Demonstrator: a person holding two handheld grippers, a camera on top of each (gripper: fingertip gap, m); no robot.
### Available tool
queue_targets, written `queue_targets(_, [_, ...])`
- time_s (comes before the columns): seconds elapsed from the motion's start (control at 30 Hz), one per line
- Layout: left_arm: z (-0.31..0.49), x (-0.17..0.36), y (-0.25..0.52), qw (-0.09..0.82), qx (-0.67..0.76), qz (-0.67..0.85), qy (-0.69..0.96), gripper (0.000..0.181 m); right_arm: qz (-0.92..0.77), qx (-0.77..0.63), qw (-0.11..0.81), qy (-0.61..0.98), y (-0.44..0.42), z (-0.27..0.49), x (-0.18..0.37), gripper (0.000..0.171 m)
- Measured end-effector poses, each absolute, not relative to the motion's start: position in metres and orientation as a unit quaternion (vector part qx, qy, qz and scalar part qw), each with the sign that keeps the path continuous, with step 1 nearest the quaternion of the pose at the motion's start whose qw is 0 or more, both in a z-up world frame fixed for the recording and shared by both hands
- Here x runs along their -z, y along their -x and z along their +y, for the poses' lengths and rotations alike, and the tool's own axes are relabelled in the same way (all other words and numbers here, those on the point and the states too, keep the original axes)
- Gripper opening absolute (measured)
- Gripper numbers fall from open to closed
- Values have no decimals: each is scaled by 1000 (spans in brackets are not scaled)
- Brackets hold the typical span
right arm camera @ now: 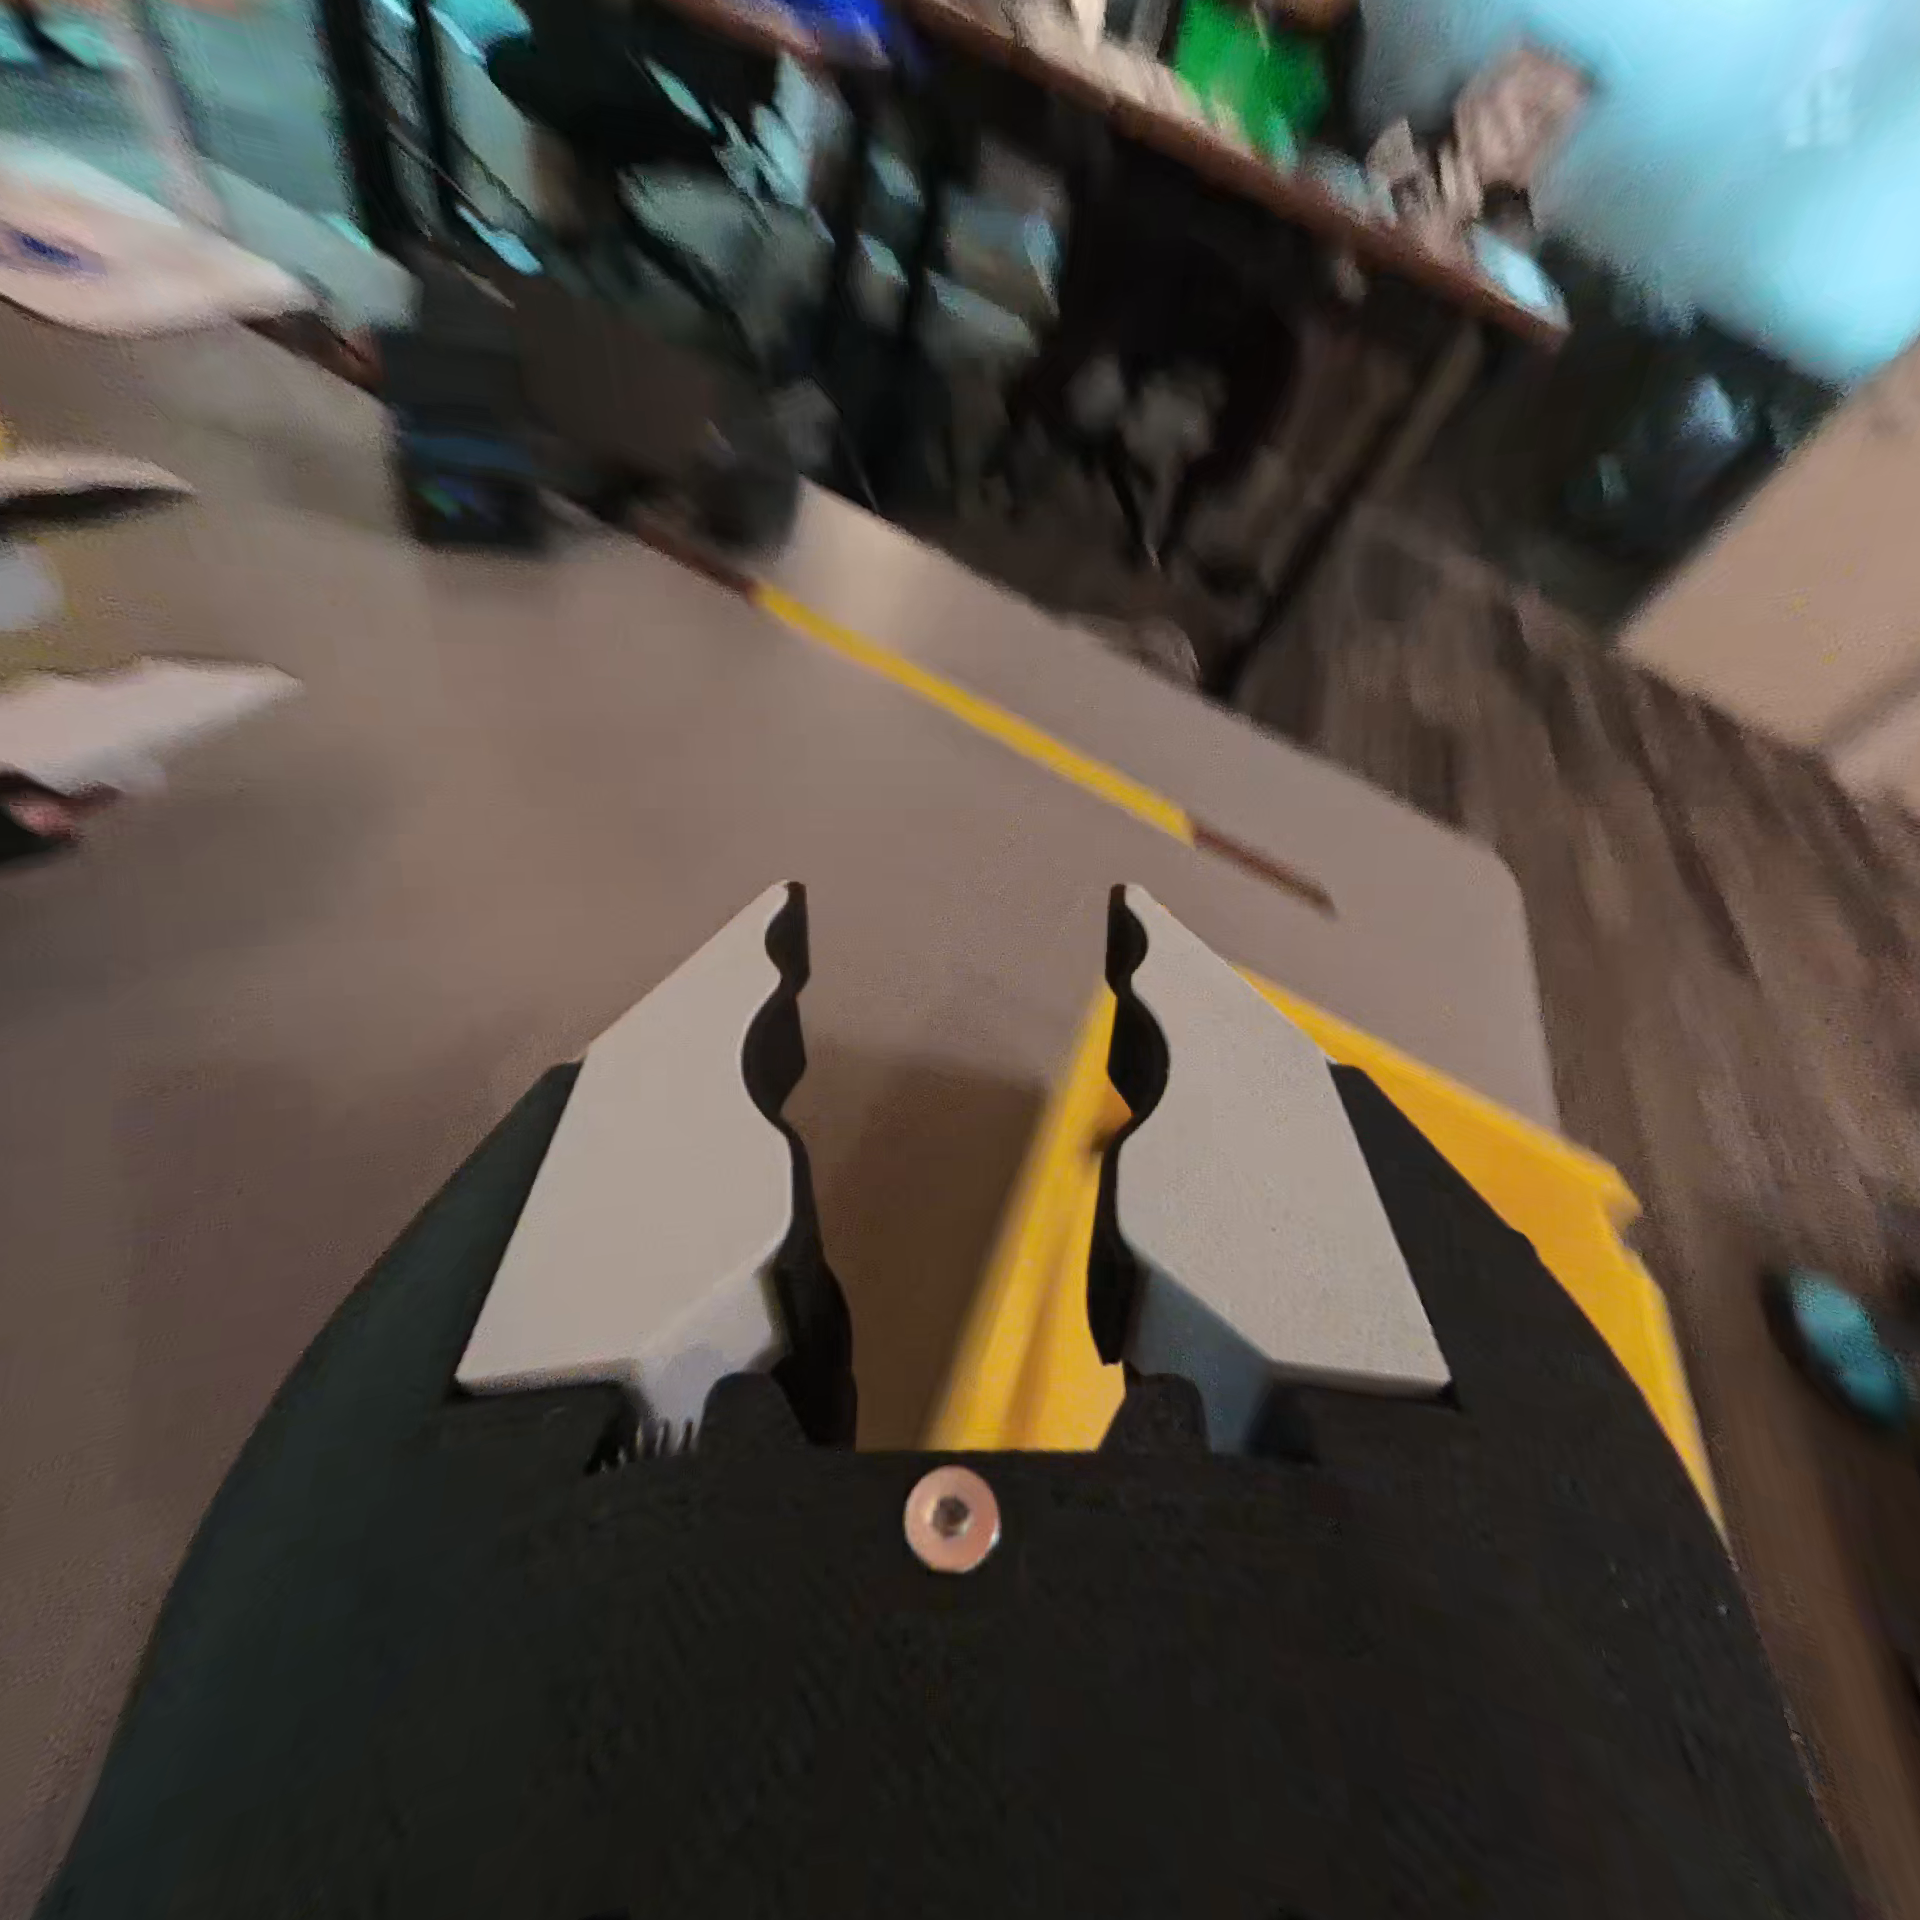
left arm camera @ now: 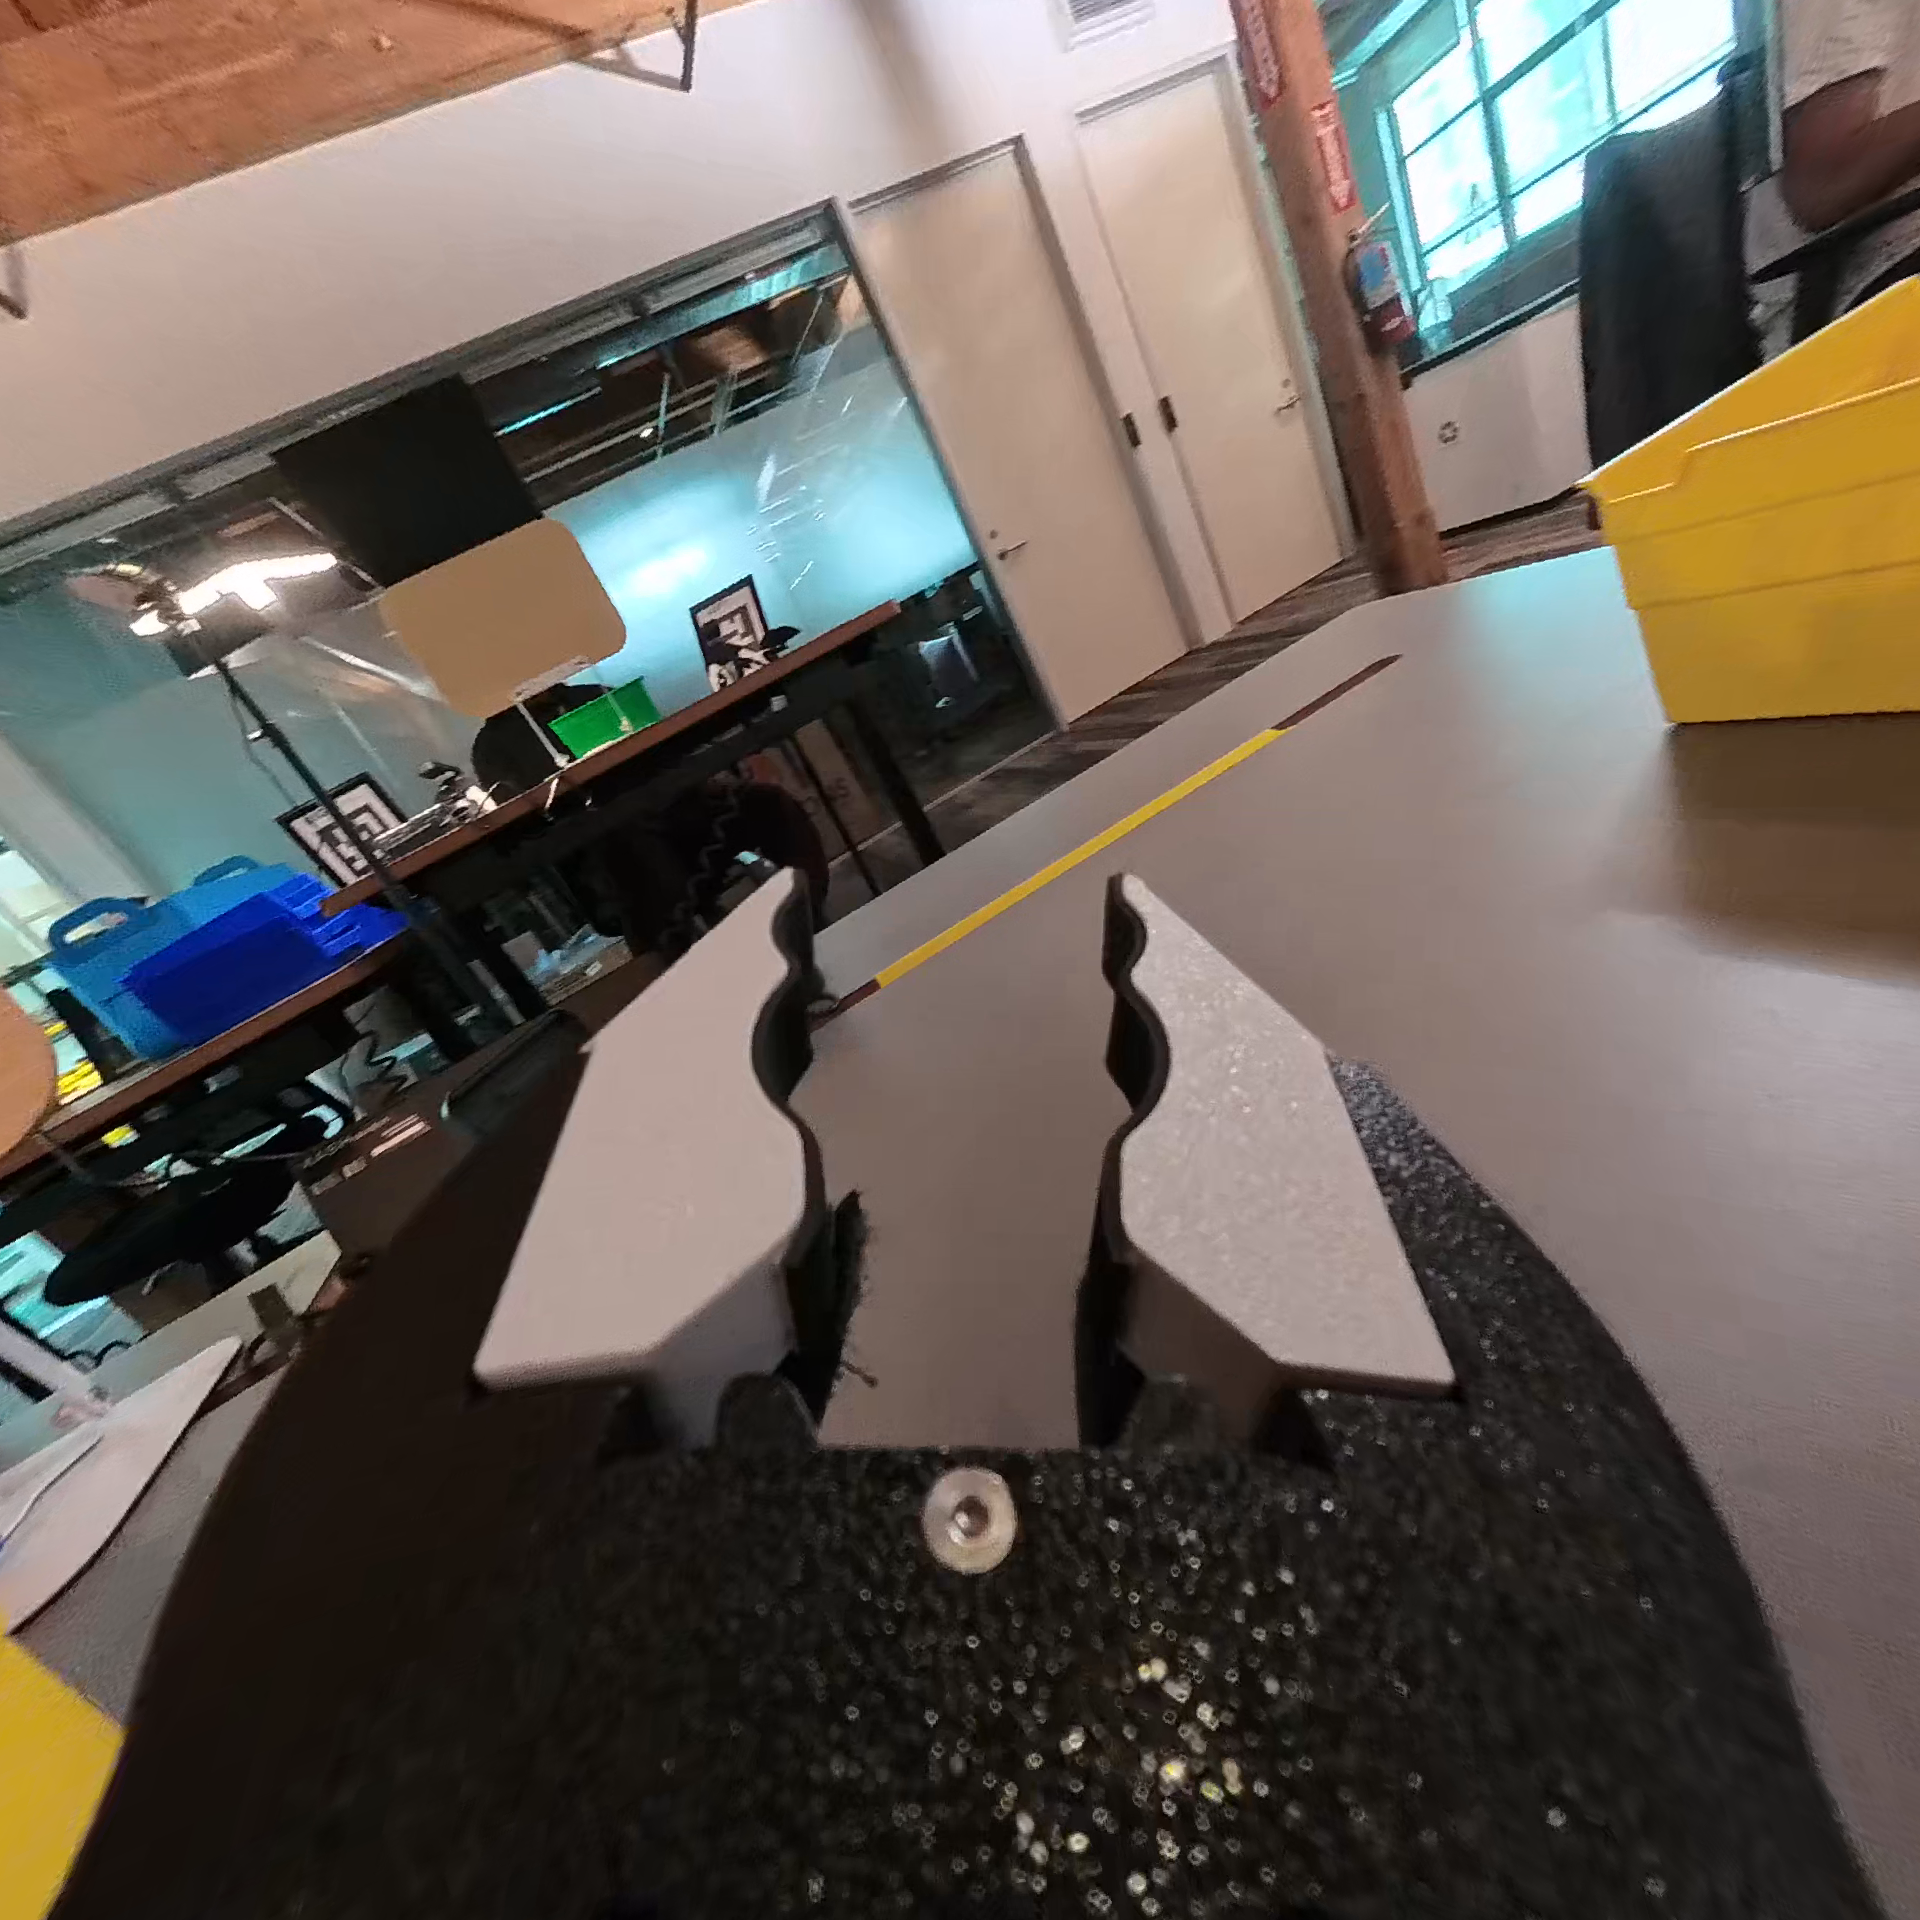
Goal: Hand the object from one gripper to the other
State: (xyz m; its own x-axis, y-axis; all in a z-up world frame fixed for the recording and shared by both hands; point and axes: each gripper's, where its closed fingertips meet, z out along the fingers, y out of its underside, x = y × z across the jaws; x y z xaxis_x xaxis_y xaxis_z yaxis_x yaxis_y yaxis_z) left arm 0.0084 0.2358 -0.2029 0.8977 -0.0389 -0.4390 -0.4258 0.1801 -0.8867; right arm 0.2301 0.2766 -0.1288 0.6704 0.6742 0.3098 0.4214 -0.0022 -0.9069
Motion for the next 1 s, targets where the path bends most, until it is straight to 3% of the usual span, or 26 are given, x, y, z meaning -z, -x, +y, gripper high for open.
queue_targets(0.13, [235,205,2,738,-136,155,642,52,-428,-175,637,617,-121,277,153,56])
queue_targets(0.27, [231,205,-2,736,-155,166,638,49,-331,-158,739,564,-81,300,192,54])
queue_targets(0.4, [231,204,-2,739,-152,167,635,49,-402,-97,748,519,-51,296,211,48])
queue_targets(0.73, [191,156,-8,777,-120,111,608,50,-411,-190,741,496,-46,285,211,38])
queue_targets(1.0, [112,115,96,735,-168,-7,657,54,-431,-194,735,486,-39,277,214,37])
